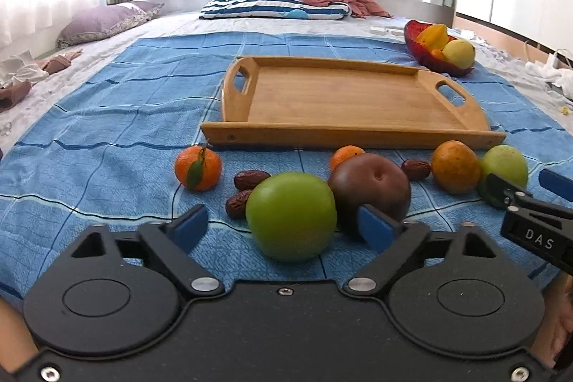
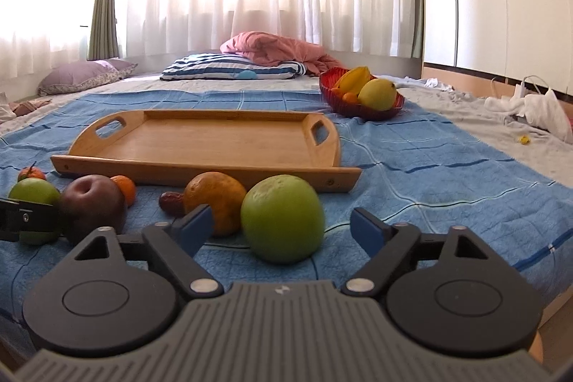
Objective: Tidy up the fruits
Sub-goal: 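Move the left tool to one green apple while the right tool approaches another green apple, then close the left gripper on its green apple while the right gripper closes on its apple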
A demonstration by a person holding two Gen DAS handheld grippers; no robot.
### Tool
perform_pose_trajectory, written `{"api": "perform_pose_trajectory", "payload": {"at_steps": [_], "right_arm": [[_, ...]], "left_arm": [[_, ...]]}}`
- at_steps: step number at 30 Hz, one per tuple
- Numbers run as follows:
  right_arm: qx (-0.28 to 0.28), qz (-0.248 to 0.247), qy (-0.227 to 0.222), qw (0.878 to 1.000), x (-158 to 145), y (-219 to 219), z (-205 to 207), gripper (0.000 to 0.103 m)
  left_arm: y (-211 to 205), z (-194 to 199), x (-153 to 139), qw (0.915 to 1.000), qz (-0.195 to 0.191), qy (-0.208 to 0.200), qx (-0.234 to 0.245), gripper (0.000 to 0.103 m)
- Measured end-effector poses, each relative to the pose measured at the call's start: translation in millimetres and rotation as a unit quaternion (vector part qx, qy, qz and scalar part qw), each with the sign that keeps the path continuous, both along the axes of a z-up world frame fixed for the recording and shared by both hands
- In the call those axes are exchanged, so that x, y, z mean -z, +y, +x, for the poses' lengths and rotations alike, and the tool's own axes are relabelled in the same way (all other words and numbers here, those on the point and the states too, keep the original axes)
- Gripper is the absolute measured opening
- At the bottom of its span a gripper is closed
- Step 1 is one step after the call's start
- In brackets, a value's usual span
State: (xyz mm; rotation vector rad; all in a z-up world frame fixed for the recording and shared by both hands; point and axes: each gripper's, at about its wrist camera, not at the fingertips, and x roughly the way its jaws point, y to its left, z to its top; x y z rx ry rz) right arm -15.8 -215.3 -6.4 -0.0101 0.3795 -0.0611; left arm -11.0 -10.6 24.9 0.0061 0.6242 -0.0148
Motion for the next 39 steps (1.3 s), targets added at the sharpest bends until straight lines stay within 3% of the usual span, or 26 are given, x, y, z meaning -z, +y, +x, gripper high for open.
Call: {"api": "perform_pose_trajectory", "payload": {"at_steps": [5,13,28,39], "right_arm": [[0.001,-0.003,0.0,1.0,0.5,0.1,3.2,0.082],[-0.001,-0.003,0.002,1.0,2.1,0.2,7.1,0.073],[-0.009,-0.002,0.007,1.0,2.8,1.2,10.7,0.064],[-0.005,-0.002,0.007,1.0,5.3,0.5,14.0,0.063]], "left_arm": [[3.4,1.7,0.3,0.9999,-0.01,0.002,0.005,0.082],[2.4,-3.5,-2.8,0.9998,-0.017,0.001,0.014,0.054],[1.8,-0.2,1.6,0.9998,-0.019,0.002,0.007,0.054],[10.8,0.7,6.4,0.9988,-0.049,0.001,0.006,0.054]]}}
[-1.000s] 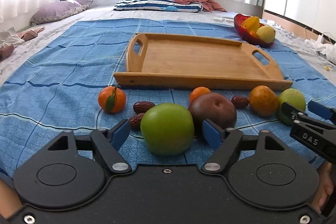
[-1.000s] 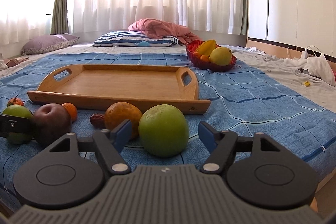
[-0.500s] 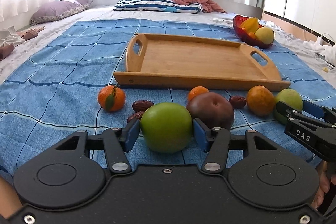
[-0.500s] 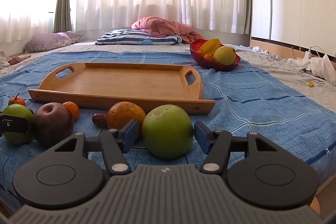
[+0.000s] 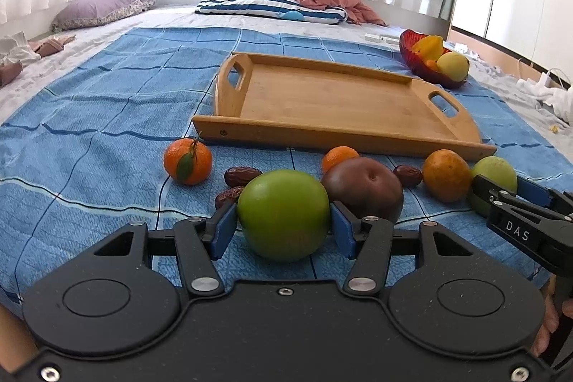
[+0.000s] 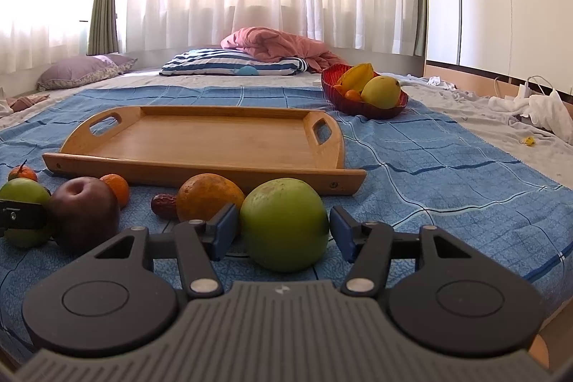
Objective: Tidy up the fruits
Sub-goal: 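Close the left gripper on its green apple while the right gripper closes on its apple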
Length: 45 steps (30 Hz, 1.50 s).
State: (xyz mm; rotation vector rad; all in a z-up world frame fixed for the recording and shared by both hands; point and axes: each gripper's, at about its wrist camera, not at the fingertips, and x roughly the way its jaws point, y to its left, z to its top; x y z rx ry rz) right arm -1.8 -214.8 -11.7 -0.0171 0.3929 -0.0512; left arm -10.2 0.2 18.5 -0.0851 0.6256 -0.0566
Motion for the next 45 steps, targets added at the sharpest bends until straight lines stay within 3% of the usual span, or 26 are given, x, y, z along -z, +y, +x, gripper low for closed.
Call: {"api": "perform_pose_trajectory", "payload": {"at_steps": [28,33,45], "right_arm": [[-0.016,0.035,0.01,0.999,1.4,-12.9,5.9,0.066],[-0.02,0.041,0.012,0.999,0.0,-16.1,6.1,0.06],[-0.017,0.056,-0.004,0.998,-7.4,-19.1,1.3,0.06]], "left_arm": [[-0.7,-2.3,0.5,0.9999,0.0,-0.012,0.005,0.054],[-1.1,-2.3,-2.9,0.9999,0.001,-0.016,0.007,0.054],[0.6,5.4,-16.7,0.9993,0.006,-0.037,0.008,0.054]]}}
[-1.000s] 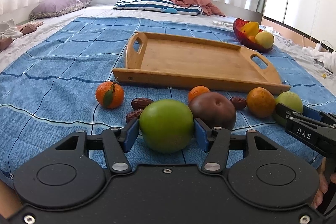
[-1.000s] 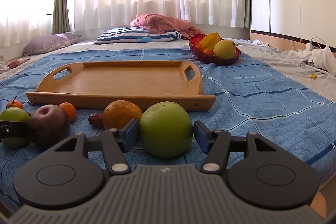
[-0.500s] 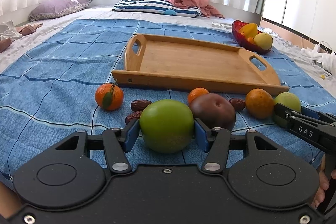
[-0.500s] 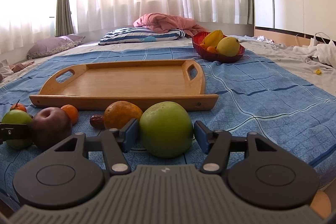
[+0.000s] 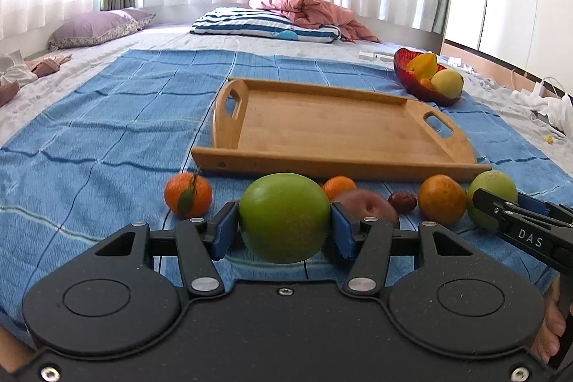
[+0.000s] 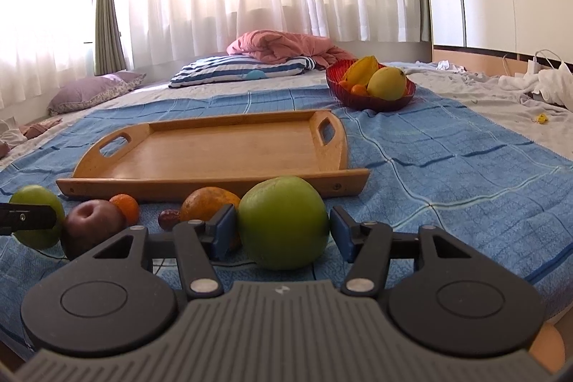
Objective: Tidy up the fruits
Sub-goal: 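Close the left gripper on its green apple while the right gripper closes on its apple, then lift and carry both green apples over the wooden tray with both tools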
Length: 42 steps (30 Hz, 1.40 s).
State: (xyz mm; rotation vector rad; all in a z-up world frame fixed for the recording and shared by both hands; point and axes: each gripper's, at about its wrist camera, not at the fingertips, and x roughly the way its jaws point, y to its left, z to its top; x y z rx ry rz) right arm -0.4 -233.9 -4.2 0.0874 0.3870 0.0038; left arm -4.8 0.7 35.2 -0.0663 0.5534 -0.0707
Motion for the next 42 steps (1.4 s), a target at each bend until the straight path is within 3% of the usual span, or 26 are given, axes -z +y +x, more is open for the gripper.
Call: {"api": "perform_pose_trajectory", "payload": {"at_steps": [16,18,19,23,24,31,37,40,42], "right_arm": [[-0.003,-0.01,-0.017,1.0,-14.9,1.8,4.8,0.054],[0.001,-0.012,-0.008,1.0,-12.7,1.8,7.0,0.043],[0.003,-0.01,-0.007,1.0,-12.0,1.2,6.9,0.043],[0.009,-0.003,-0.01,1.0,-9.8,-2.1,3.7,0.081],[0.0,0.002,-0.004,1.0,-7.5,-2.8,3.6,0.082],[-0.03,-0.012,0.033,0.999,11.5,6.5,-1.9,0.082],[-0.024,-0.027,0.036,0.999,10.9,9.1,3.5,0.082],[-0.03,-0.034,0.038,0.998,11.6,10.8,5.2,0.075],[-0.027,-0.04,0.039,0.998,12.8,12.0,5.1,0.062]], "left_arm": [[9.7,29.7,-16.6,0.9998,0.0,-0.015,-0.014,0.053],[10.2,29.6,-15.5,0.9998,-0.002,-0.014,-0.013,0.053],[10.3,29.0,-14.4,0.9998,-0.003,-0.012,-0.013,0.053],[12.4,27.8,-9.3,0.9999,-0.005,-0.004,-0.014,0.053],[12.8,28.0,-8.4,0.9999,-0.006,-0.002,-0.013,0.053],[12.6,30.2,-4.9,0.9999,-0.002,0.002,-0.013,0.054],[12.3,31.1,-4.5,0.9999,-0.003,0.003,-0.013,0.054],[11.7,32.7,-4.6,0.9999,-0.002,0.003,-0.012,0.054],[10.9,33.7,-4.7,0.9999,-0.001,0.003,-0.012,0.054]]}}
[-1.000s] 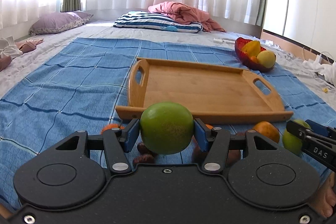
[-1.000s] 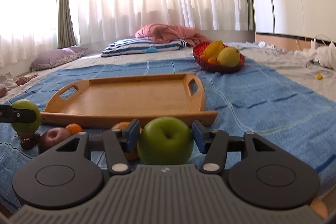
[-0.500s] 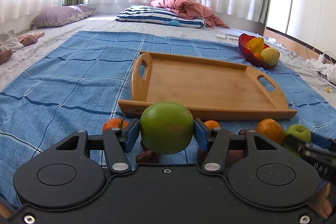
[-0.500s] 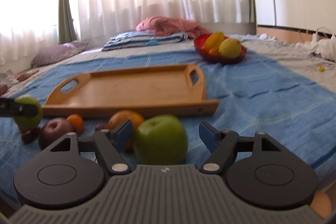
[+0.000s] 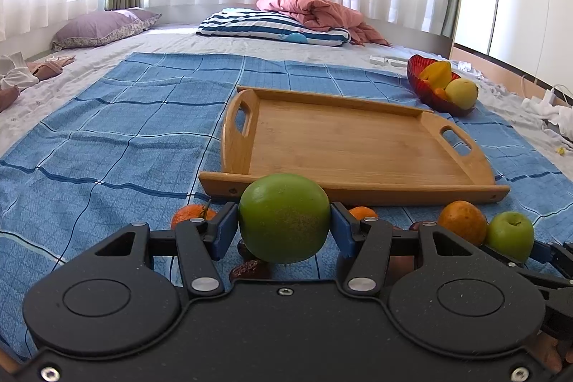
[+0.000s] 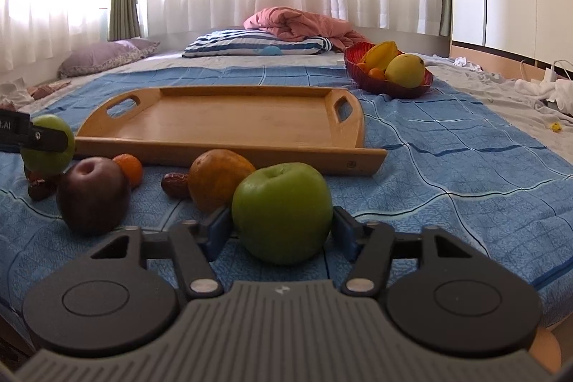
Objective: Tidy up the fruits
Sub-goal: 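Lift and carry both green apples over the wooden tray with both tools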
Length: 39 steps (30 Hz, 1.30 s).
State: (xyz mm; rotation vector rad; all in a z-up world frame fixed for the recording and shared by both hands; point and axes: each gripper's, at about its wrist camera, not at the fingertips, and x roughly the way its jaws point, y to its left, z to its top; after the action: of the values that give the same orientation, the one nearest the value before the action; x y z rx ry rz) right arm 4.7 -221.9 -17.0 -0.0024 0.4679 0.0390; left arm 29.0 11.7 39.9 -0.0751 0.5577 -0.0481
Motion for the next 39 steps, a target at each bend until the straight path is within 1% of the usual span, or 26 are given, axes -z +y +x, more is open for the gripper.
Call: {"api": "perform_pose_trajectory", "payload": {"at_steps": [4,8,12,18,23,29,35,39], "right_arm": [[0.0,0.0,-0.003,1.0,-1.1,1.1,-2.2,0.061],[0.007,0.023,-0.009,1.0,-6.2,-3.5,-4.3,0.061],[0.015,0.029,-0.027,0.999,-17.3,-7.9,-4.6,0.061],[0.003,0.038,-0.046,0.998,-36.6,-12.3,5.7,0.061],[-0.005,0.041,-0.052,0.998,-48.3,-14.7,21.1,0.061],[-0.019,0.059,-0.051,0.997,-65.6,-19.9,44.7,0.061],[-0.029,0.052,-0.052,0.997,-81.6,-22.7,75.8,0.061],[-0.036,0.059,-0.039,0.997,-91.8,-26.5,101.5,0.061]], "left_arm": [[0.0,3.4,-1.7,1.0,0.0,-0.002,0.001,0.054],[1.2,6.0,-5.8,1.0,0.004,-0.007,0.004,0.053],[4.4,12.7,-11.3,0.9999,-0.003,-0.009,0.007,0.054],[5.8,24.5,-22.5,0.9997,-0.006,-0.017,0.015,0.054],[10.6,39.1,-31.6,0.9994,-0.025,-0.012,0.02,0.053],[12.9,60.5,-47.2,0.9993,-0.023,-0.014,0.026,0.053],[16.9,89.7,-66.6,0.9988,-0.034,-0.003,0.035,0.053],[17.0,116.1,-79.9,0.9979,-0.044,0.012,0.046,0.053]]}}
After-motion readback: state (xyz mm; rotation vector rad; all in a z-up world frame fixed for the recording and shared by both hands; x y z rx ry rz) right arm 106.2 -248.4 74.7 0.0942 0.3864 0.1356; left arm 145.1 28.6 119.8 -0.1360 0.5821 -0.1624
